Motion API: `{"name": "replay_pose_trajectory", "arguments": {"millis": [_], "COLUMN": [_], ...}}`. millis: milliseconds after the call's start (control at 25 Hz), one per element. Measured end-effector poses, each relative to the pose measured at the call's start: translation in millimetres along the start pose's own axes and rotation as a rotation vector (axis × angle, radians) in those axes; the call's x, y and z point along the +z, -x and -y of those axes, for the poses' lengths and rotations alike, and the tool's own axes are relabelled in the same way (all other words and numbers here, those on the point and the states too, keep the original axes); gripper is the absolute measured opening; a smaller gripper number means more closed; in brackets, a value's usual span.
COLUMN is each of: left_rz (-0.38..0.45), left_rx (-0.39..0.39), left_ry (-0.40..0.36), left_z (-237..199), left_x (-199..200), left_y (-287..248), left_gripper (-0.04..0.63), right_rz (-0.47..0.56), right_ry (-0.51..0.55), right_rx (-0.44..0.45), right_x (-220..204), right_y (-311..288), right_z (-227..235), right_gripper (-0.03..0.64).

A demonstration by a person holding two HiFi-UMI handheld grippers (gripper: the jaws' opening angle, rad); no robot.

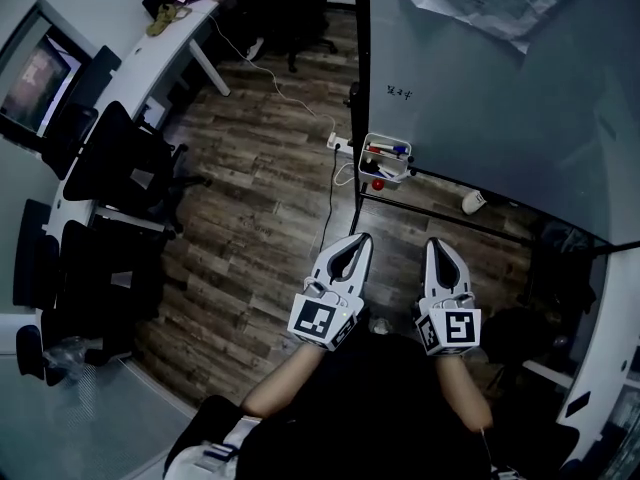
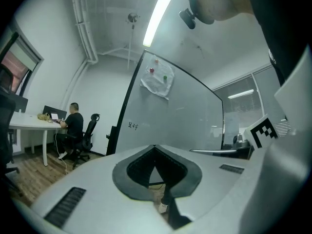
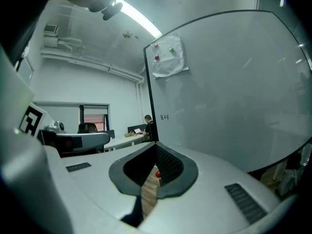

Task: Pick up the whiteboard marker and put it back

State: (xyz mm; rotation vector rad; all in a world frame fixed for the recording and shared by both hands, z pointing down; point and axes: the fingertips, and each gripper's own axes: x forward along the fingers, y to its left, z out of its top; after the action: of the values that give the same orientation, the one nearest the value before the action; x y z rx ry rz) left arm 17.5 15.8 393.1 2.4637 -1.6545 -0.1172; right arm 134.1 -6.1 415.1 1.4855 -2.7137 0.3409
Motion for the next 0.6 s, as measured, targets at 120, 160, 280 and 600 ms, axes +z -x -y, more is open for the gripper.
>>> {"name": "replay_pose_trajectory", "arguments": {"millis": [120, 160, 280, 600], "left_rz": [-0.006, -0.008, -0.011, -0.038], "left_rx": [-0.022, -0.027, -0.048, -0.078], "left_ry": [0.006, 0.01, 0.02, 0.024], "left_z": [-14, -19, -31, -49], "left_x": [1, 1, 0, -5], "left_y": [-9, -12, -19, -40], "left_gripper": [0.008, 0.008, 0.008, 0.008], "right_rz": [-0.014, -0.015, -0.023, -0.063], "right_ry": [-0.015, -0.02, -0.028, -0.039], "right_rx": [-0.029, -0.038, -0.07, -0.113], "right_x": [-4, -5, -7, -17], "right_y": [-15, -20, -32, -51], "right_z": [0, 0, 0, 8], "right_gripper": [0.006, 0.006, 0.006, 0.006]}}
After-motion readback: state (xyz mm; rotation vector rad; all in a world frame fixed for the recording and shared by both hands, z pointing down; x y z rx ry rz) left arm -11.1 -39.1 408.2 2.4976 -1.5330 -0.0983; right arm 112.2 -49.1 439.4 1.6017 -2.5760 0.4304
